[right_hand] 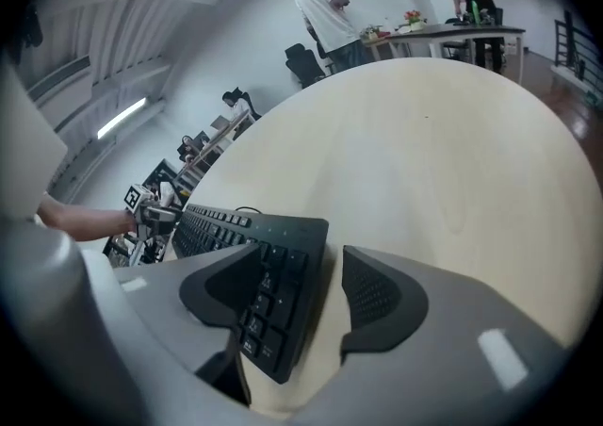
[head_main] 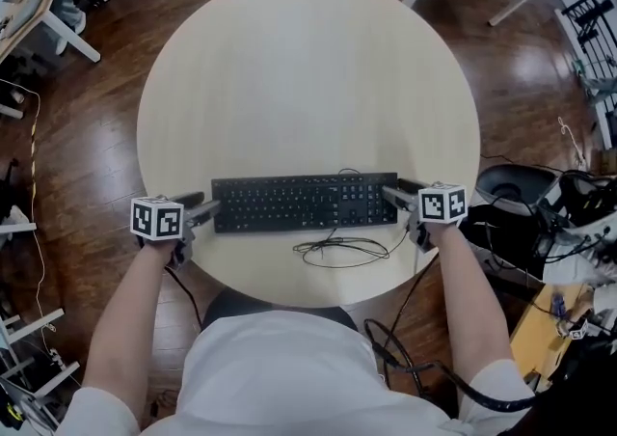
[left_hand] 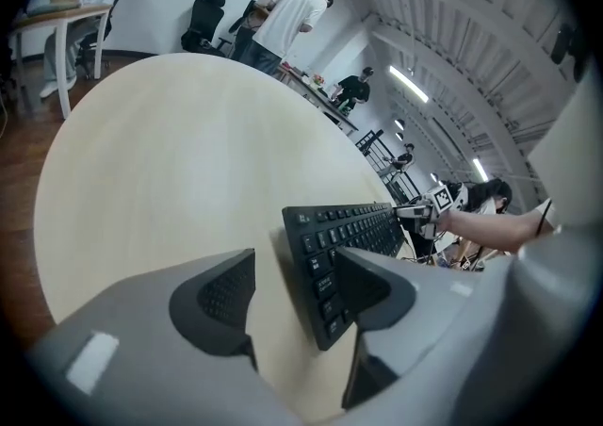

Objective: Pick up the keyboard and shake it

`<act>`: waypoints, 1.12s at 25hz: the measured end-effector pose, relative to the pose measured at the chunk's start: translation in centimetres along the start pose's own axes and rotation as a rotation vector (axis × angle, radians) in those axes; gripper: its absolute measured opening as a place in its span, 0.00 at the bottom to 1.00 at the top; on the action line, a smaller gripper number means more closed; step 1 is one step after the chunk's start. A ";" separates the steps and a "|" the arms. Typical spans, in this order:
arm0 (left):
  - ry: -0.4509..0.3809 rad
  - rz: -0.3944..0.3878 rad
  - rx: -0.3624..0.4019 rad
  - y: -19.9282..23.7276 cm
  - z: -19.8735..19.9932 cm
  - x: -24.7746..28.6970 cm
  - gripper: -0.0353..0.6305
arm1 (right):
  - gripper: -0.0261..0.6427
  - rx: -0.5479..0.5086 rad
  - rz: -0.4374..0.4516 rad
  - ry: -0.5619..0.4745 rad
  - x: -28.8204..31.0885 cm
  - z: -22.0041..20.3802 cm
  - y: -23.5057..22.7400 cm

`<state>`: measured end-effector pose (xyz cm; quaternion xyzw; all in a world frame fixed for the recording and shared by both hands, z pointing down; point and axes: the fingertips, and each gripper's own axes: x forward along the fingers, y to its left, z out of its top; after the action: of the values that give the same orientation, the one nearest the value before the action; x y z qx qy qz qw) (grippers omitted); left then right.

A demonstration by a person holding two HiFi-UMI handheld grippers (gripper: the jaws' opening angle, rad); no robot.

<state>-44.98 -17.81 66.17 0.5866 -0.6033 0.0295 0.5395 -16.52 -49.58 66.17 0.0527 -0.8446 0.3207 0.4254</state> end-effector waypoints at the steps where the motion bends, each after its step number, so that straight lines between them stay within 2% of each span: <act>1: 0.005 -0.009 -0.005 -0.1 0.0 0.0 0.45 | 0.43 0.022 -0.003 -0.001 0.0 0.1 -0.2; 4: 0.027 -0.055 -0.021 -0.9 0.2 0.3 0.46 | 0.42 0.088 0.037 -0.004 -0.2 0.1 0.2; 7: 0.055 -0.075 -0.028 -1.9 0.6 1.3 0.46 | 0.42 0.092 0.039 0.011 0.0 0.0 0.6; 9: 0.050 -0.088 -0.068 -2.5 0.9 1.9 0.45 | 0.40 0.101 0.037 0.021 0.2 0.0 0.9; 12: 0.013 -0.120 -0.185 -2.6 1.2 1.9 0.41 | 0.32 0.160 0.056 0.021 0.1 -0.2 1.2; 14: 0.006 -0.124 -0.200 -2.3 1.1 1.7 0.38 | 0.32 0.170 0.065 0.025 -0.2 -0.5 1.2; 16: 0.005 -0.111 -0.171 -2.2 1.4 1.5 0.31 | 0.30 0.158 0.075 0.024 -0.5 -0.6 1.3; 19: -0.008 -0.108 -0.119 -2.4 2.3 0.7 0.28 | 0.29 0.116 0.094 -0.018 -1.5 0.0 2.4; 23: -0.015 -0.098 -0.027 -2.5 4.1 -0.4 0.27 | 0.29 0.002 0.084 -0.091 -2.5 1.9 3.6; 28: -0.087 -0.075 0.077 -2.8 7.4 -1.6 0.28 | 0.28 -0.145 0.063 -0.177 -3.6 4.3 5.0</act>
<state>-47.88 -22.57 60.34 0.6298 -0.6021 0.0070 0.4907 -19.02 -48.79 59.11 0.0235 -0.9011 0.2663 0.3415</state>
